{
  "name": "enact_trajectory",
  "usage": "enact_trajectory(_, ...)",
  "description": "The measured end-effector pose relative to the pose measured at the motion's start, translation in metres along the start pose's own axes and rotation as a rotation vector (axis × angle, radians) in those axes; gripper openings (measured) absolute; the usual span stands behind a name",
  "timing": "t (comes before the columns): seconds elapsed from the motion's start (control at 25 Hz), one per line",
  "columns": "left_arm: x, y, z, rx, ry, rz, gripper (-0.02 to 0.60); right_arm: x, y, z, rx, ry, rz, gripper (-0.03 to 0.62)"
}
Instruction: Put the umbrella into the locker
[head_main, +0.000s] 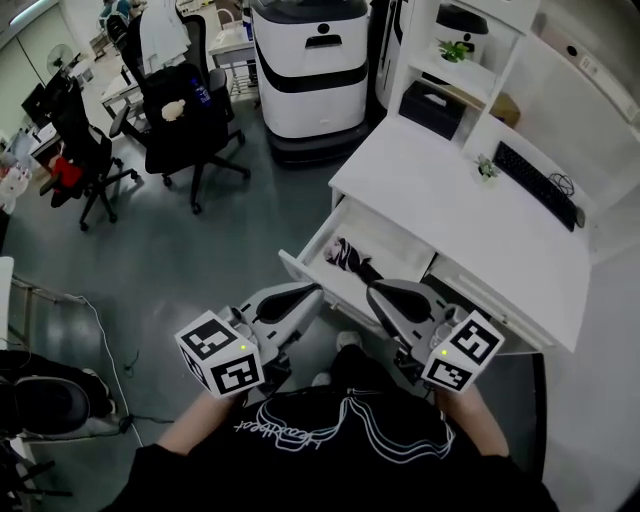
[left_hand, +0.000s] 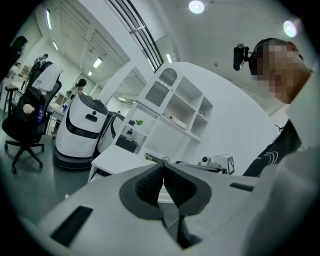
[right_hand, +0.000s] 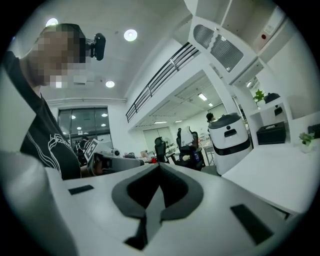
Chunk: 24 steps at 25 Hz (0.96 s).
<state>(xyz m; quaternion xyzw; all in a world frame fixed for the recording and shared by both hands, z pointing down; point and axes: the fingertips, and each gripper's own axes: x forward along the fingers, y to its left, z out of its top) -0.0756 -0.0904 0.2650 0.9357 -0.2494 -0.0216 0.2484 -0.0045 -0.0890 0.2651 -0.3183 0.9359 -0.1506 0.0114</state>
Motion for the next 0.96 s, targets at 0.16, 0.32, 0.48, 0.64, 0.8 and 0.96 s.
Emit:
enact_trajectory(0.16,0.001,-0.008,0.0,0.012,0.006,-0.013,0.006,-0.004,0.002,-0.001,-0.012,-0.002,-0.015,0.003)
enact_trajectory(0.32,0.0,-0.011,0.002,0.014,0.006,-0.02,0.006,-0.008,0.004,-0.001,-0.013,0.0,-0.028,0.003)
enact_trajectory(0.48,0.002,-0.011,-0.003,0.009,0.017,-0.03,0.006,-0.011,0.001,-0.007,-0.006,0.003,-0.05,0.003)
enact_trajectory(0.64,0.009,-0.008,-0.011,-0.004,0.032,-0.034,0.006,-0.014,-0.007,-0.017,0.017,0.01,-0.068,0.003)
enact_trajectory(0.8,0.014,-0.004,-0.02,-0.022,0.047,-0.03,0.006,-0.014,-0.015,-0.024,0.038,0.018,-0.071,0.003)
enact_trajectory(0.96,0.022,0.005,-0.022,-0.032,0.052,-0.026,0.006,-0.011,-0.025,-0.024,0.051,0.012,-0.071,0.003)
